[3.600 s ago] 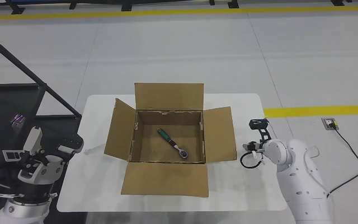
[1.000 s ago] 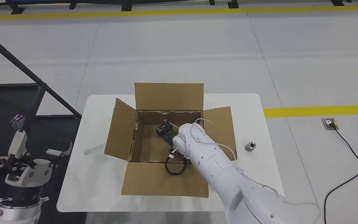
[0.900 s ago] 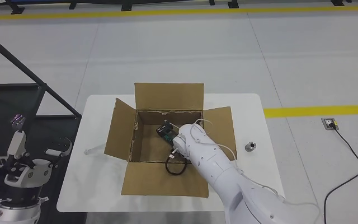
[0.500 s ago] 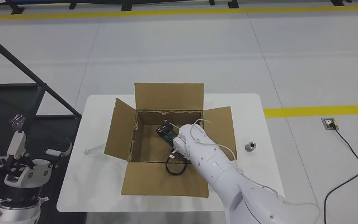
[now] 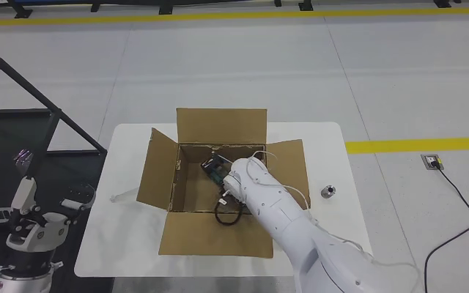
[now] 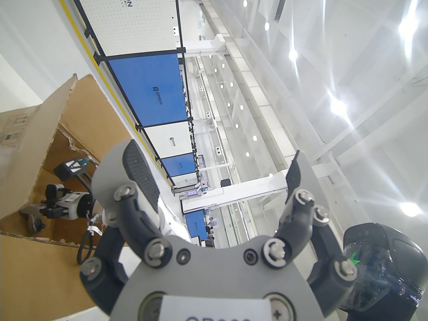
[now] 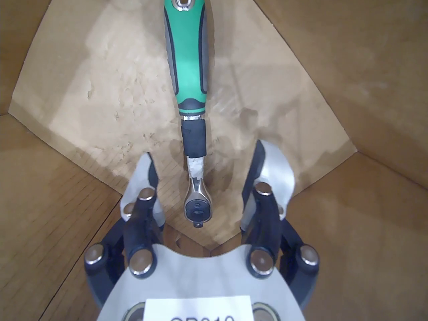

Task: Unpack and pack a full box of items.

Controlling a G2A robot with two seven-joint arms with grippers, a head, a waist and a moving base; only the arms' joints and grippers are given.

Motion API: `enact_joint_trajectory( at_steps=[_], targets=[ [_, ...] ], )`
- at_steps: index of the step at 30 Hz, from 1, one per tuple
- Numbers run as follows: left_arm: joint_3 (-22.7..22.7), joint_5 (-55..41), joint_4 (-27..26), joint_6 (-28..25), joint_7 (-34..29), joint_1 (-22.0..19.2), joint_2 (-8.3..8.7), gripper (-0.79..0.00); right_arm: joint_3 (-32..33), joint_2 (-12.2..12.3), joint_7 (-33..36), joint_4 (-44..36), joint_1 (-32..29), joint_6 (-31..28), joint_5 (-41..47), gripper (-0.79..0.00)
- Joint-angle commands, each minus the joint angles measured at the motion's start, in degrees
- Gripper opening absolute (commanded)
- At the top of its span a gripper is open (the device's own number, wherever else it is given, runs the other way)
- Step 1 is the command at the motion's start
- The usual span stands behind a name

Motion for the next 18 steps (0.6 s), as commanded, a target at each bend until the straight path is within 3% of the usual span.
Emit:
enact_joint_trajectory(
  at_steps=[1, 4, 6, 8, 18],
  targets=[
    [0.12, 0.07, -0.1, 0.08, 0.13, -0.03, 0.01, 0.0, 0.0, 0.0, -0.01, 0.01, -0.02, 0.03, 0.02, 0.0],
    [0.38, 0.24, -0.24, 0.12, 0.14, -0.21, 0.04, 0.0, -0.11, 0.13, -1.14, -0.35, -0.72, 0.42, -0.53, 0.0],
    [0.5, 0.37, -0.26, 0.09, 0.27, -0.31, 0.05, 0.0, -0.05, 0.32, -1.39, -0.64, -1.11, 0.38, -0.86, -0.259],
    [0.54, 0.48, -0.22, 0.15, 0.45, -0.37, 0.06, 0.0, 0.05, 0.49, -1.13, -0.91, -1.5, 0.14, -1.06, -0.394],
    [0.35, 0.42, 0.21, 0.44, 1.08, -0.66, 0.12, 0.0, 0.5, 0.95, 0.33, -2.01, -2.89, 0.48, -2.13, -0.437]
  ],
)
